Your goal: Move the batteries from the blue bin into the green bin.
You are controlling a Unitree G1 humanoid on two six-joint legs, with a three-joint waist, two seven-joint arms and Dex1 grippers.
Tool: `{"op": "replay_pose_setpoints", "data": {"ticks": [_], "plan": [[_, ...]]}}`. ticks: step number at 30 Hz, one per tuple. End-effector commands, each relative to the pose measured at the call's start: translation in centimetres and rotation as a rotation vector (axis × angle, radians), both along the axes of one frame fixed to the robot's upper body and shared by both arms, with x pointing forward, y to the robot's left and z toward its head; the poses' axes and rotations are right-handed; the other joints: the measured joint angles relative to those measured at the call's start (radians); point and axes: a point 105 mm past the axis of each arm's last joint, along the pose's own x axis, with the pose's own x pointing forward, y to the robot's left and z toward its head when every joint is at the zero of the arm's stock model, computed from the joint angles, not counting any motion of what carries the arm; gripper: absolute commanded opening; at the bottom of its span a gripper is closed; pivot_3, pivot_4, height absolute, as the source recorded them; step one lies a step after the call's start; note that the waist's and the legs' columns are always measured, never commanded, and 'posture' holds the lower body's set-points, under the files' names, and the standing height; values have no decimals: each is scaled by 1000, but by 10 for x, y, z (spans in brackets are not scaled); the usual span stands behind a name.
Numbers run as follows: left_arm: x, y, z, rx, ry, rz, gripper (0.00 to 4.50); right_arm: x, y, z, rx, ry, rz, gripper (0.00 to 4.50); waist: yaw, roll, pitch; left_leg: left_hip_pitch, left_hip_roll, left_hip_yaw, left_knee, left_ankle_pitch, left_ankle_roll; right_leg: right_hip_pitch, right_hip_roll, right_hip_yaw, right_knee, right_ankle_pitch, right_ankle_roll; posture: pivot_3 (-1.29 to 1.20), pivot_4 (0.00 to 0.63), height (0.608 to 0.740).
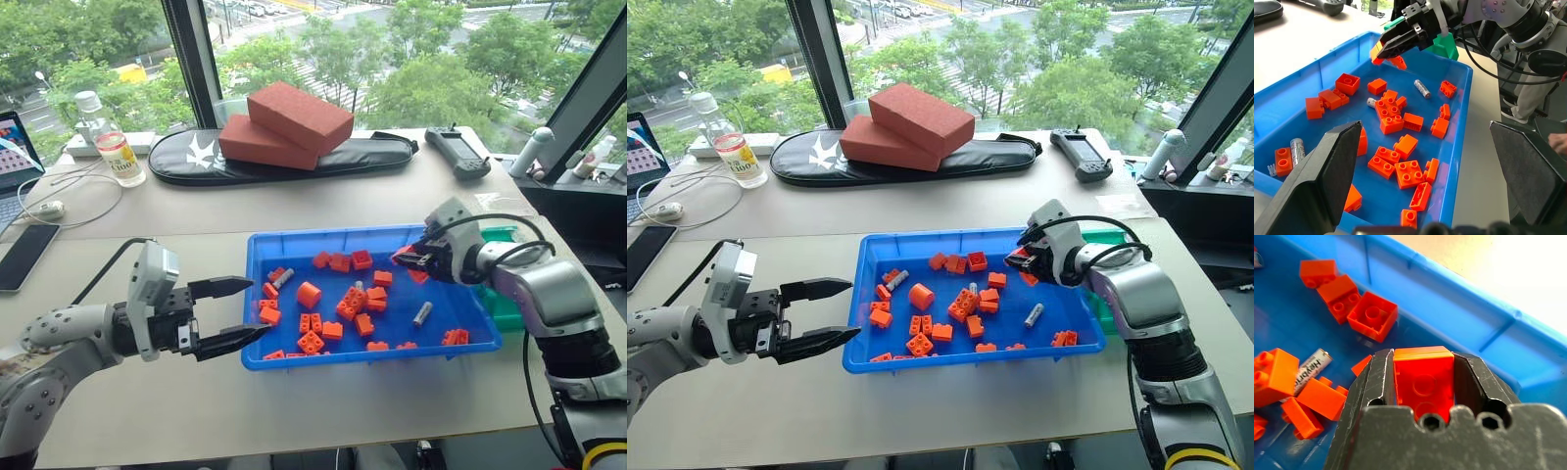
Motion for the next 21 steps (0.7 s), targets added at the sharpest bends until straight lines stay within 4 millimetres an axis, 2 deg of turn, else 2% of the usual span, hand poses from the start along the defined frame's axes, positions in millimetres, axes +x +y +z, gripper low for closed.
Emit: {"op": "replay_pose_setpoints", "data": {"ticks": [1, 4, 6, 13, 21], "plan": [[-2, -1, 7, -5, -32, -5, 4500, -27, -7, 33, 15, -31, 120, 3573, 3, 0, 0, 0, 0, 0, 0, 0, 0, 0, 0, 0, 0, 0, 0, 0, 150, 740], [-1, -2, 6, -6, -31, -7, 4500, -54, -8, 20, -48, 72, 238, 3573, 5, 0, 0, 0, 0, 0, 0, 0, 0, 0, 0, 0, 0, 0, 0, 0, 150, 740], [0, -2, 6, -7, -31, -8, 4500, -61, -10, 7, -95, 117, 253, 3573, 4, 0, 0, 1, 0, 0, 0, 0, 0, 1, 0, 0, 0, 0, 0, 0, 150, 740], [0, -3, 6, -12, -29, -10, 4500, -56, -6, -29, -127, 184, 207, 3573, -9, 0, 0, 3, 0, 0, 1, 0, 1, 2, 1, 1, 1, -3, 6, 0, 150, 740], [-1, -3, 6, -11, -28, -4, 4500, -52, -8, -42, -169, 209, 194, 3573, -2, 0, 0, 2, 0, 0, 1, 0, 1, 2, 0, 0, 0, -2, 5, 0, 150, 740]]}}
